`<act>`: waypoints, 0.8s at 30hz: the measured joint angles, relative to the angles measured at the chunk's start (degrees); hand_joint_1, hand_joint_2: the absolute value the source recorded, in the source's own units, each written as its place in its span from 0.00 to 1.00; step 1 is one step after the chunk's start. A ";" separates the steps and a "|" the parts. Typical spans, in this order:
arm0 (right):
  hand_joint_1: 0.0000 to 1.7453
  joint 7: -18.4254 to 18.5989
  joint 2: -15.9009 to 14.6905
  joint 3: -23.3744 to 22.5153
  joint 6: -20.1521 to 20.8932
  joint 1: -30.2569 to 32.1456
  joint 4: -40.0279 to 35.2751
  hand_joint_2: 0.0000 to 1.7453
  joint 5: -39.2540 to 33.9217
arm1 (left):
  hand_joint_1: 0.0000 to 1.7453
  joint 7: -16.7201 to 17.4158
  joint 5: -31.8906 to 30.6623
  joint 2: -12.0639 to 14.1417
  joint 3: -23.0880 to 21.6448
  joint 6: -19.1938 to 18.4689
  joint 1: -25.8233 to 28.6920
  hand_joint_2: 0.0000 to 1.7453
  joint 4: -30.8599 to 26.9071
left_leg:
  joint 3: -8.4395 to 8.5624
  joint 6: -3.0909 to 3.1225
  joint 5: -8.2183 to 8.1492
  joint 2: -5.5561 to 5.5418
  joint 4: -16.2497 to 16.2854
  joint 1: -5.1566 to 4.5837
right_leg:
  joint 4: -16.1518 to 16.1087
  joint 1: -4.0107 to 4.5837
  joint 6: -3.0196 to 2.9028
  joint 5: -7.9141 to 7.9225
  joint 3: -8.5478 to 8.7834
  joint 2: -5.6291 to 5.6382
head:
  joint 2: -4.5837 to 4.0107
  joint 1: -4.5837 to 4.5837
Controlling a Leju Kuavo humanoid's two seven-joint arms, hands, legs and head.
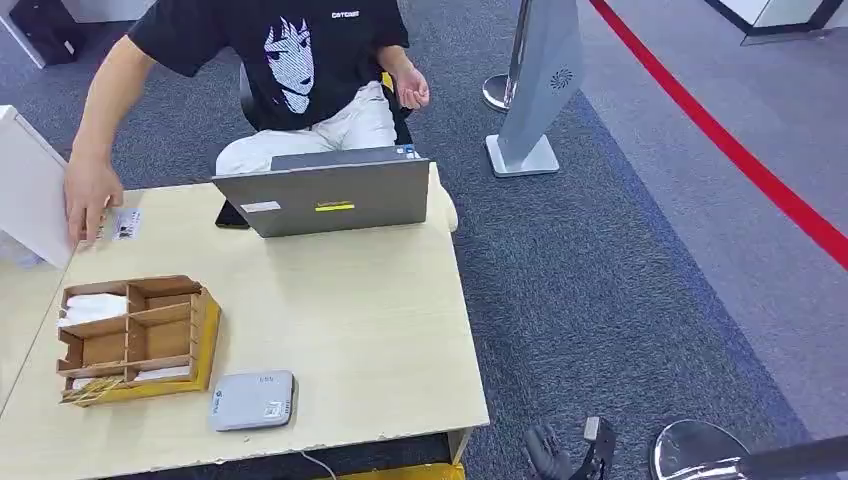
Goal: Pass the card to the sensor for recognition and then transmit it.
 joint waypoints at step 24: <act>0.00 5.73 -0.83 1.01 -0.02 3.15 1.01 1.00 11.55 | 0.00 8.28 -45.78 5.49 -18.91 -13.96 1.83 1.00 16.36 | 0.01 0.00 -0.01 0.02 0.00 0.01 | -0.03 0.01 0.00 -0.01 -0.04 0.02 | 0.00 0.00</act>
